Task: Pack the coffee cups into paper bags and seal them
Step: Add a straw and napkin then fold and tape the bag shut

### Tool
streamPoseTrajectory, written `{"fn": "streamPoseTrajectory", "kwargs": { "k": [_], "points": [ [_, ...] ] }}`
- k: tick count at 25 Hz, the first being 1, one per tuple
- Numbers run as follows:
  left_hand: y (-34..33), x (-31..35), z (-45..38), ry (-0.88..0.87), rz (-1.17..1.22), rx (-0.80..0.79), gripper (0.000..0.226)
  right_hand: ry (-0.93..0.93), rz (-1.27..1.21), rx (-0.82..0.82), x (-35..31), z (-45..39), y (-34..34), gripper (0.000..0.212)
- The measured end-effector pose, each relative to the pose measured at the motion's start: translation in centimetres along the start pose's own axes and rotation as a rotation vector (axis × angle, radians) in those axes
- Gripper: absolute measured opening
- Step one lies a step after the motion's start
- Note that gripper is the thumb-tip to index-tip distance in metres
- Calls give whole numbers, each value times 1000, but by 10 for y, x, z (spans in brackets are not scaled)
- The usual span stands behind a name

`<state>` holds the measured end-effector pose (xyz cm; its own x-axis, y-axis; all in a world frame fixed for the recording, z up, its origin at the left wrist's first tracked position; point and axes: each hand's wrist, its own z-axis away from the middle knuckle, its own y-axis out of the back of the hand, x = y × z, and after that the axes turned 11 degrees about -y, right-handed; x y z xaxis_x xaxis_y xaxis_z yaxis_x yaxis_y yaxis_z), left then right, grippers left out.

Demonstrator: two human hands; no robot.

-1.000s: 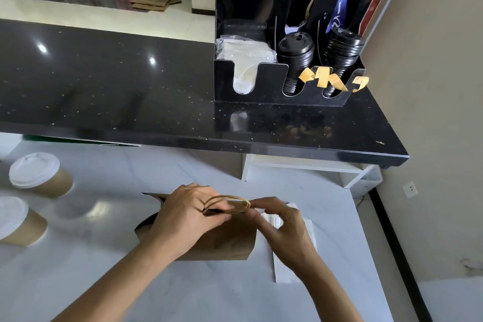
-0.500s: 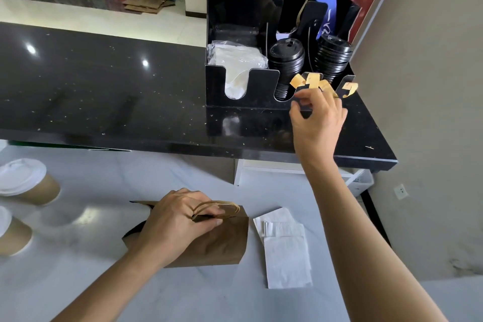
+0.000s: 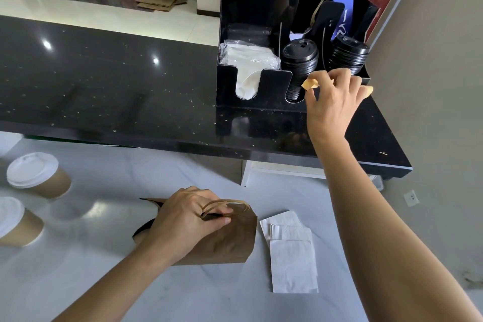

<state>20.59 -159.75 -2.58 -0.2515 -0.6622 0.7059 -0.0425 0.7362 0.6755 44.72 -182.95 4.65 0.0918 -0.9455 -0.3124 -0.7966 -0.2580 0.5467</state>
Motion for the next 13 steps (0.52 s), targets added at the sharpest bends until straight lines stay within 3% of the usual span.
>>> {"fn": "streamPoseTrajectory", "kwargs": {
  "k": [5,10,13],
  "points": [
    [-1,-1,1,6,6,-5,9,10,-159,-4,5,3,-2,13],
    [-1,1,1,41,1,-5,8,2,-333,-120,-5,11,17,13],
    [-1,2,0,55,4,-9,8,-85,-512,-291,-17,20,37,10]
  ]
}}
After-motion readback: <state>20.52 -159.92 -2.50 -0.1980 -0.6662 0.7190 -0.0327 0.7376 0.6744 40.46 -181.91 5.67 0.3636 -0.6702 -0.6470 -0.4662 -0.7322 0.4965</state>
